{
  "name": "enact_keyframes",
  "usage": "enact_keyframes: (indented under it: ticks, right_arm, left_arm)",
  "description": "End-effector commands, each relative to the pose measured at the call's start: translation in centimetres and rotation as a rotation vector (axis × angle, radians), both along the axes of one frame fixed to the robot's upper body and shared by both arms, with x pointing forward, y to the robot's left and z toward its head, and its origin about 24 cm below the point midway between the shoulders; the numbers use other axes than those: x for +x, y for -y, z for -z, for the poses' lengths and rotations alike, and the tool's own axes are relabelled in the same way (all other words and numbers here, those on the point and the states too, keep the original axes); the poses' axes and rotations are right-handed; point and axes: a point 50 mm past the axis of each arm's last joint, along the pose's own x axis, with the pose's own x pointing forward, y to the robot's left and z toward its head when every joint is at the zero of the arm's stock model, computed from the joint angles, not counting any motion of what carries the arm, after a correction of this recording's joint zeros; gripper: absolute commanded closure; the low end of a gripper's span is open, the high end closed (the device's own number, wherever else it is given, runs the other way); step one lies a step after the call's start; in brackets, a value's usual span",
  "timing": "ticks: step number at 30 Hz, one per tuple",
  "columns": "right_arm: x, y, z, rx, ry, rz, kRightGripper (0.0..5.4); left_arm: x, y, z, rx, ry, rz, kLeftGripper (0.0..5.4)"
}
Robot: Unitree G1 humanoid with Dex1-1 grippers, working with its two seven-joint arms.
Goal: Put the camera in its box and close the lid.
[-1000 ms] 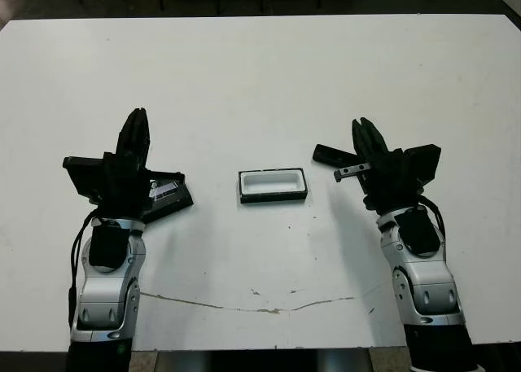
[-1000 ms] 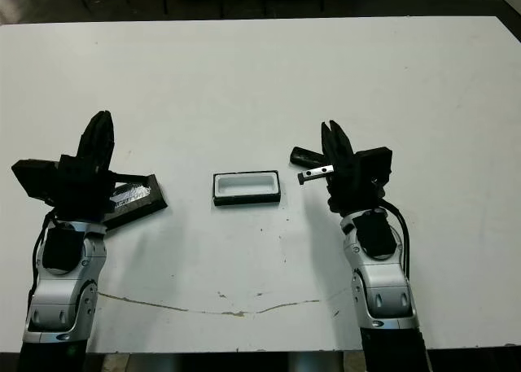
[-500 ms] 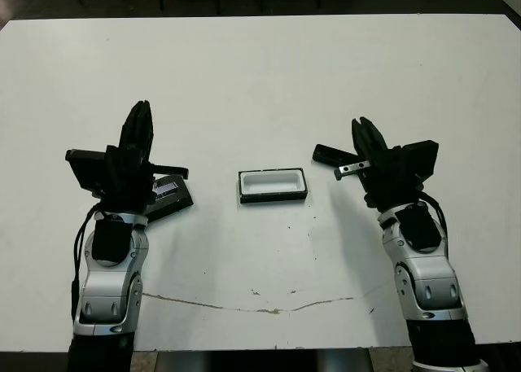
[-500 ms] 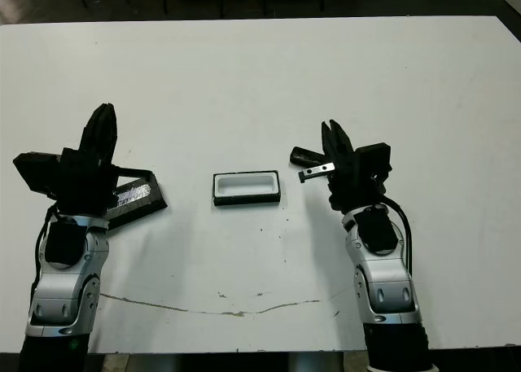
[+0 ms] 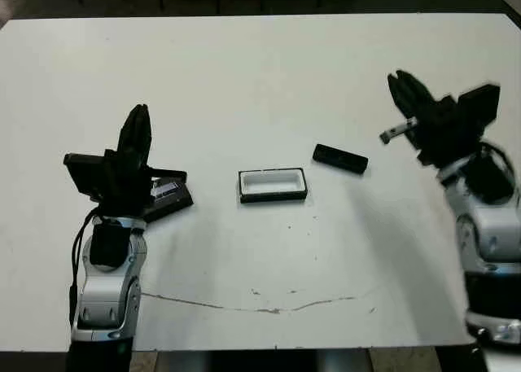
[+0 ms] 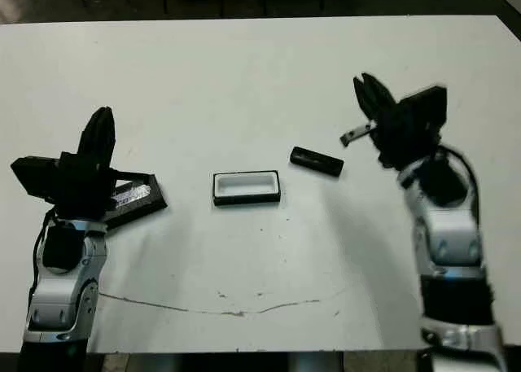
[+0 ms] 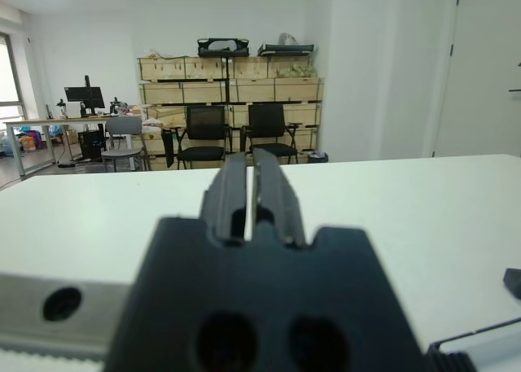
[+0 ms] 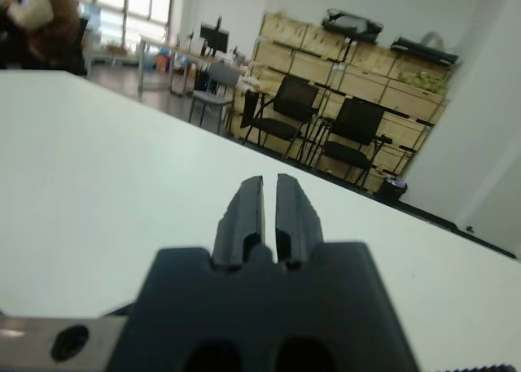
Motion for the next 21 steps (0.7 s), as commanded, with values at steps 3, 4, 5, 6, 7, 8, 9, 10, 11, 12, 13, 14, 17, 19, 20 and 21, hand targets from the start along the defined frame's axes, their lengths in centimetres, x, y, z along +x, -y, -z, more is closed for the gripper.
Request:
enact_keyframes:
  ticks: [3, 4, 5, 6, 7, 8, 9, 10, 11, 12, 13, 14, 17, 19, 20, 21]
  right_arm:
    - [1.5, 1.5, 0.1, -0.15, -0.145, -0.072, 5.28]
    - [1.7, 1.7, 0.2, -0.17, -0.167, -0.082, 5.2]
    - [1.9, 1.8, 0.3, -0.194, -0.186, -0.095, 5.1]
    - [2.1, 1.9, 0.4, -0.227, -0.207, -0.117, 4.95]
    - [2.2, 2.0, 0.5, -0.258, -0.223, -0.138, 4.79]
    - [2.4, 2.1, 0.6, -0.283, -0.245, -0.159, 4.63]
    - [2.5, 2.1, 0.8, -0.297, -0.269, -0.182, 4.46]
    - [2.6, 2.2, 0.8, -0.304, -0.287, -0.2, 4.27]
    - [2.7, 2.2, 1.0, -0.302, -0.308, -0.219, 4.11]
    - [2.8, 2.2, 1.1, -0.299, -0.321, -0.24, 3.9]
    - [2.9, 2.2, 1.2, -0.3, -0.328, -0.258, 3.76]
    - [3.0, 2.2, 1.3, -0.294, -0.345, -0.277, 3.57]
    - [3.1, 2.2, 1.5, -0.264, -0.404, -0.328, 3.06]
    - [3.2, 2.2, 1.6, -0.251, -0.433, -0.359, 2.69]
    - [3.3, 2.2, 1.6, -0.243, -0.446, -0.377, 2.55]
    - [3.3, 2.2, 1.6, -0.24, -0.454, -0.394, 2.34]
  left_arm:
    - [-0.3, -0.5, 0.8, 0.012, -0.046, -0.012, 5.4]
    - [-0.4, -0.6, 0.8, 0.015, -0.044, -0.011, 5.4]
    - [-0.4, -0.6, 0.8, 0.019, -0.042, -0.012, 5.4]
    - [-0.4, -0.7, 0.8, 0.023, -0.042, -0.014, 5.4]
    - [-0.4, -0.7, 0.8, 0.022, -0.043, -0.015, 5.4]
    - [-0.4, -0.7, 0.9, 0.018, -0.045, -0.015, 5.4]
    - [-0.5, -0.7, 0.9, 0.017, -0.046, -0.014, 5.4]
    - [-0.5, -0.7, 0.9, 0.018, -0.045, -0.013, 5.4]
    - [-0.6, -0.7, 0.9, 0.019, -0.046, -0.014, 5.4]
    - [-0.6, -0.7, 1.0, 0.02, -0.048, -0.015, 5.4]
    - [-0.7, -0.8, 1.0, 0.021, -0.052, -0.017, 5.4]
    - [-0.7, -0.8, 1.1, 0.019, -0.057, -0.018, 5.4]
    - [-0.9, -0.9, 1.2, 0.014, -0.07, -0.021, 5.4]
    - [-1.0, -1.0, 1.2, 0.018, -0.072, -0.021, 5.4]
    - [-1.0, -1.0, 1.2, 0.022, -0.07, -0.019, 5.4]
    - [-1.1, -1.0, 1.2, 0.027, -0.068, -0.016, 5.4]
